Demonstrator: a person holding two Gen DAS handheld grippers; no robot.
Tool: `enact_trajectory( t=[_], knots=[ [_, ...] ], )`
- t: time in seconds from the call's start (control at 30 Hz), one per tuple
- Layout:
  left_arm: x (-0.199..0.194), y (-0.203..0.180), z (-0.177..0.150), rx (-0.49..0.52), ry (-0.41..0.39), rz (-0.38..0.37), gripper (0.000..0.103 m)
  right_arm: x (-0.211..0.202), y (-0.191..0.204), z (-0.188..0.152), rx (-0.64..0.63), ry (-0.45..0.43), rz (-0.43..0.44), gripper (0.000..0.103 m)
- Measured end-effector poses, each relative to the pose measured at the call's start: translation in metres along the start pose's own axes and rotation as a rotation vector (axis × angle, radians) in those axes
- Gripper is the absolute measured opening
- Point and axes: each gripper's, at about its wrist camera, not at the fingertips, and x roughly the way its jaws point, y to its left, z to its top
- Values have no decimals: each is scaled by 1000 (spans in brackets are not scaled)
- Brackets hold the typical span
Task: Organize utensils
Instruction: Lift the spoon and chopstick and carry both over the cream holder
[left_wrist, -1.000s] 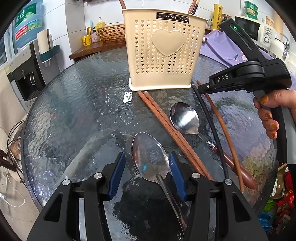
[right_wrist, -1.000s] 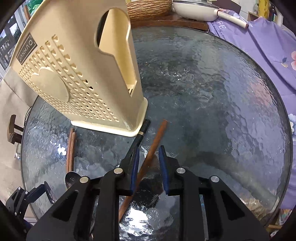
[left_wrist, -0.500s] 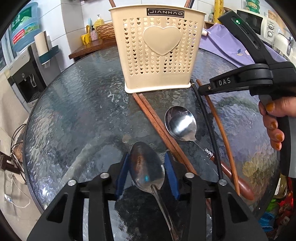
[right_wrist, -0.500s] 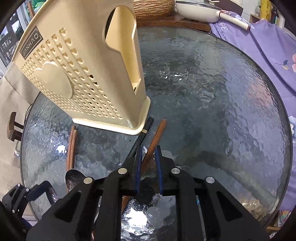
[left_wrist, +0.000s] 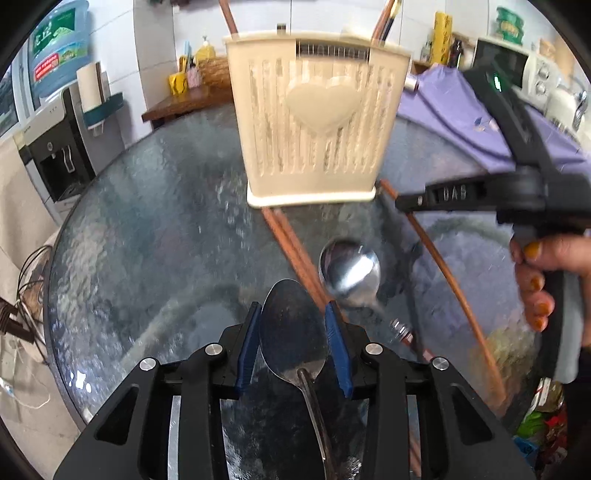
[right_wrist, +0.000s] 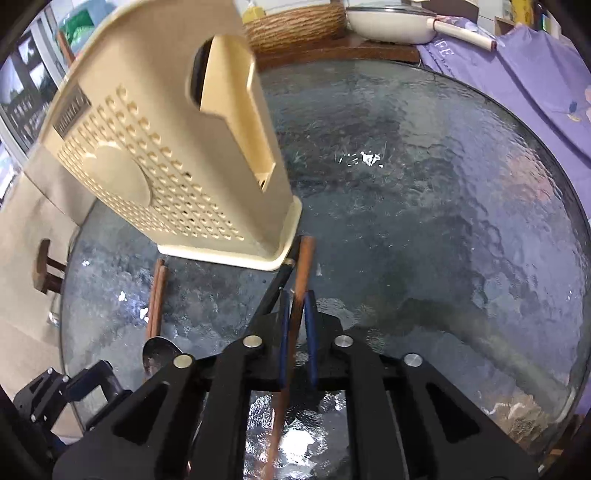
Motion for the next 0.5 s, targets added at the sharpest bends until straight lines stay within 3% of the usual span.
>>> enact_trajectory(
  t=[0.27,0.5],
  knots=[
    [-21,6,16,-1,-89,-37,34,-18,0,2,-7,-44,25,7],
    [-42,16,29,0,-171,-56,34,-62,4,1,-39,-171,87,7]
  ],
)
